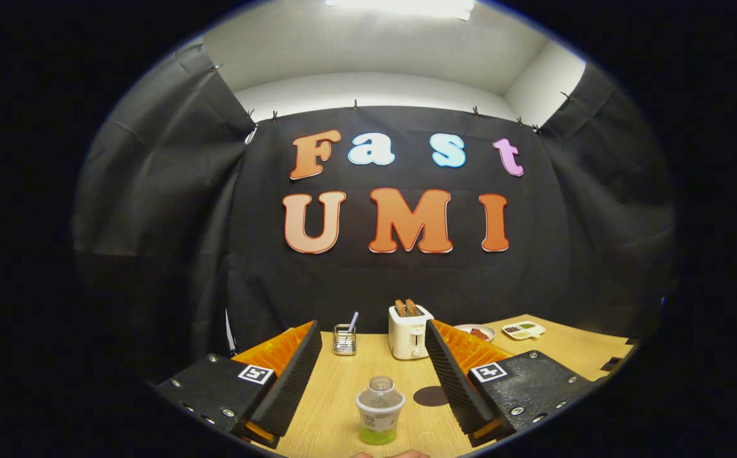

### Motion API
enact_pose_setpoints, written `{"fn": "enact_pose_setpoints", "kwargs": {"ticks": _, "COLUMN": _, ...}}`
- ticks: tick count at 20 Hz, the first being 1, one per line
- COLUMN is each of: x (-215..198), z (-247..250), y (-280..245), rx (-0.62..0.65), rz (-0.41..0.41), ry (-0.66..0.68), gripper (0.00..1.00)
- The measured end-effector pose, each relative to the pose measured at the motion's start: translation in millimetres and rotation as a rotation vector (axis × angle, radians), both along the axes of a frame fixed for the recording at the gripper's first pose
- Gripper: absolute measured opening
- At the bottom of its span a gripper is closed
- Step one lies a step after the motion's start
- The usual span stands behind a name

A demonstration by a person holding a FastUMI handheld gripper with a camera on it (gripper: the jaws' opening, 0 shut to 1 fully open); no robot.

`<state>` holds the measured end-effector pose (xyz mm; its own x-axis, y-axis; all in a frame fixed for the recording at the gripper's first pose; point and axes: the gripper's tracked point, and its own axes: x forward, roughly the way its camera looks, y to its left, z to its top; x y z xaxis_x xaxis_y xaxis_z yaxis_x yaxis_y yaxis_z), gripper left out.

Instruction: Take the bottle from table, then pour the juice into the cup, finally place the bottle on the coaster

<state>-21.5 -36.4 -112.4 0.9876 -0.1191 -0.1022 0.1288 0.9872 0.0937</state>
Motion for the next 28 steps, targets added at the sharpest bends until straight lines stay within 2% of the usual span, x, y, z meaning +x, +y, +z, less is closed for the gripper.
{"fn": "enact_pose_setpoints", "kwargs": {"ticks": 7, "x": -4.9, "z": -84.2, "y": 3.0, "rx": 0.034, "rz": -0.014, "ry": 0.118, "gripper": 0.97}}
{"fn": "enact_pose_setpoints", "kwargs": {"ticks": 13, "x": -1.6, "z": -138.2, "y": 14.0, "rx": -0.014, "rz": -0.007, "ry": 0.220, "gripper": 0.97}}
{"fn": "enact_pose_setpoints", "kwargs": {"ticks": 19, "x": 1.7, "z": -175.7, "y": 9.7, "rx": -0.003, "rz": -0.038, "ry": 0.270, "gripper": 0.97}}
{"fn": "enact_pose_setpoints", "kwargs": {"ticks": 25, "x": 3.7, "z": -207.6, "y": 11.8, "rx": 0.020, "rz": -0.024, "ry": 0.337, "gripper": 0.97}}
{"fn": "enact_pose_setpoints", "kwargs": {"ticks": 28, "x": 8.8, "z": -211.6, "y": 17.3, "rx": 0.021, "rz": -0.006, "ry": 0.344, "gripper": 0.91}}
